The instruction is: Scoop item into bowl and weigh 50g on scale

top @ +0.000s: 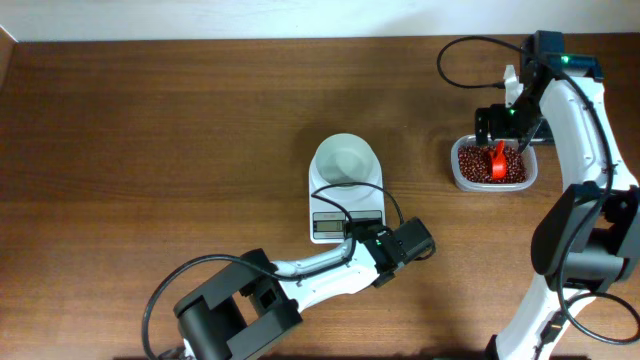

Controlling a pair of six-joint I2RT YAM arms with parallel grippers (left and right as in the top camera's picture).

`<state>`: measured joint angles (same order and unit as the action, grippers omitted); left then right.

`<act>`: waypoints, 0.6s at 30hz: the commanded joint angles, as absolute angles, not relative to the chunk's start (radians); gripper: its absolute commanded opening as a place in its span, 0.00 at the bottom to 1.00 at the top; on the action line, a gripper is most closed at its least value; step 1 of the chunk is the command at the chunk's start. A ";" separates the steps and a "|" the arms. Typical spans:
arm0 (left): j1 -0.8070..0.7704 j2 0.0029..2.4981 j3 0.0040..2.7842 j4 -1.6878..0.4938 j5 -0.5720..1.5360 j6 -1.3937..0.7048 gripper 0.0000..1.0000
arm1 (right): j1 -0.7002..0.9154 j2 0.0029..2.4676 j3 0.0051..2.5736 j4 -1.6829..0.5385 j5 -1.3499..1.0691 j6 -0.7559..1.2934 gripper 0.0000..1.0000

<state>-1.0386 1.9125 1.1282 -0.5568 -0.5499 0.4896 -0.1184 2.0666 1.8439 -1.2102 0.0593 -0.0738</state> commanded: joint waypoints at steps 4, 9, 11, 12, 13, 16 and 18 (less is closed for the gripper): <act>-0.982 1.861 1.100 -0.513 -0.585 0.484 0.00 | -0.126 2.077 1.851 -1.210 0.050 -0.063 0.99; -0.913 1.779 1.103 -0.401 -0.451 0.484 0.00 | -0.126 2.077 1.851 -1.210 0.049 -0.063 0.99; -0.887 1.760 1.103 -0.400 -0.274 0.484 0.00 | -0.126 2.077 1.851 -1.210 0.049 -0.063 0.99; -0.863 1.758 1.103 -0.400 -0.207 0.484 0.00 | -0.126 2.077 1.851 -1.210 0.050 -0.063 0.99; -0.850 1.758 1.102 -0.400 -0.198 0.484 0.00 | -0.126 2.077 1.851 -1.210 0.049 -0.063 0.99; -0.824 1.758 1.102 -0.400 -0.197 0.485 0.00 | -0.126 2.077 1.851 -1.210 0.049 -0.063 0.99; -0.815 1.758 1.102 -0.397 -0.197 0.485 0.00 | -0.126 2.077 1.851 -1.210 0.049 -0.063 0.99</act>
<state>-0.8288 1.7821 1.1038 -0.4015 -0.2306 0.4896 -0.1184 2.0666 1.8439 -1.2102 0.0593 -0.0750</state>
